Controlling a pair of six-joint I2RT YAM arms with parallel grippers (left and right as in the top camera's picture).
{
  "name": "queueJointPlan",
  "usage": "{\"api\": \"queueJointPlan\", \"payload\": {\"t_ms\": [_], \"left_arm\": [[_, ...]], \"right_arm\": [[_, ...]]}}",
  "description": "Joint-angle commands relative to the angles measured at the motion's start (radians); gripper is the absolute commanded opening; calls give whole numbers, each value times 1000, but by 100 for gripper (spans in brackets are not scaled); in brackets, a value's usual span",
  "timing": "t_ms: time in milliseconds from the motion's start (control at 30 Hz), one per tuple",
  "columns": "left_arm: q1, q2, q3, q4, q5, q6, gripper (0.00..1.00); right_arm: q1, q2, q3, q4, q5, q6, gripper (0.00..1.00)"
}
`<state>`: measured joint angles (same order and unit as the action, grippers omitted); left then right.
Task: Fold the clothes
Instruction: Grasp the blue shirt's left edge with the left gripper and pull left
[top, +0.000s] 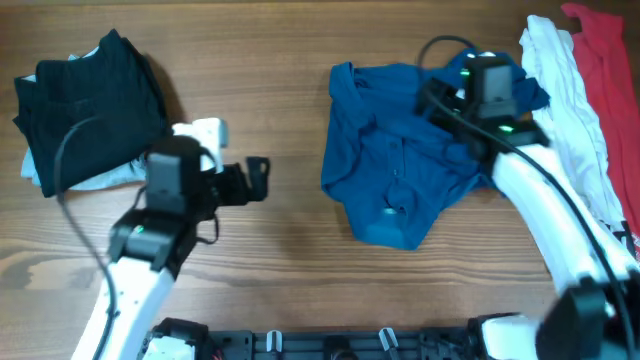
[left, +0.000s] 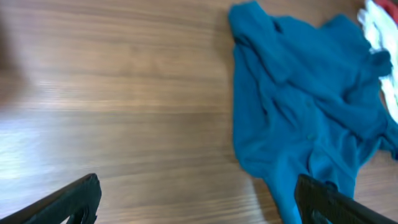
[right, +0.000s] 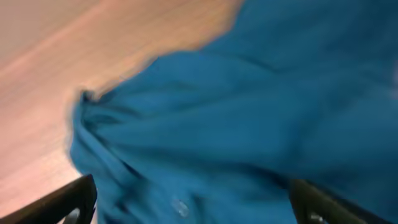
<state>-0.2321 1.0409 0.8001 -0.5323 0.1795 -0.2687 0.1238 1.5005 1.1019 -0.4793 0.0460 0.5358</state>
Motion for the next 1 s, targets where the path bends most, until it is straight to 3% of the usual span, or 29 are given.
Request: {"api": "queueJointPlan", "payload": {"t_ms": [0,167,500,700,833,967], "left_arm": [[-112,114,15,93,2,-1,100],[-236,307,30,269,-61,-35,100],[-327,753,303,306,-66,-35,100],[-355,883,360,412,-65,-59,100],[-374,918,360,487,-64,-134,100],[-385,925,359,507,-64,-136,100]], "right_arm": [[-58,-158,7,-137,50,-156,100],[-125,-226,7,-284,51,-193,100],[-162,-229,6,-404,47,-180,100],[-162,-229,6,-415,47,-166,100],[-162,-229,6,-415,47,-166,100],[-162,-229,6,-416,46,-166,100]]}}
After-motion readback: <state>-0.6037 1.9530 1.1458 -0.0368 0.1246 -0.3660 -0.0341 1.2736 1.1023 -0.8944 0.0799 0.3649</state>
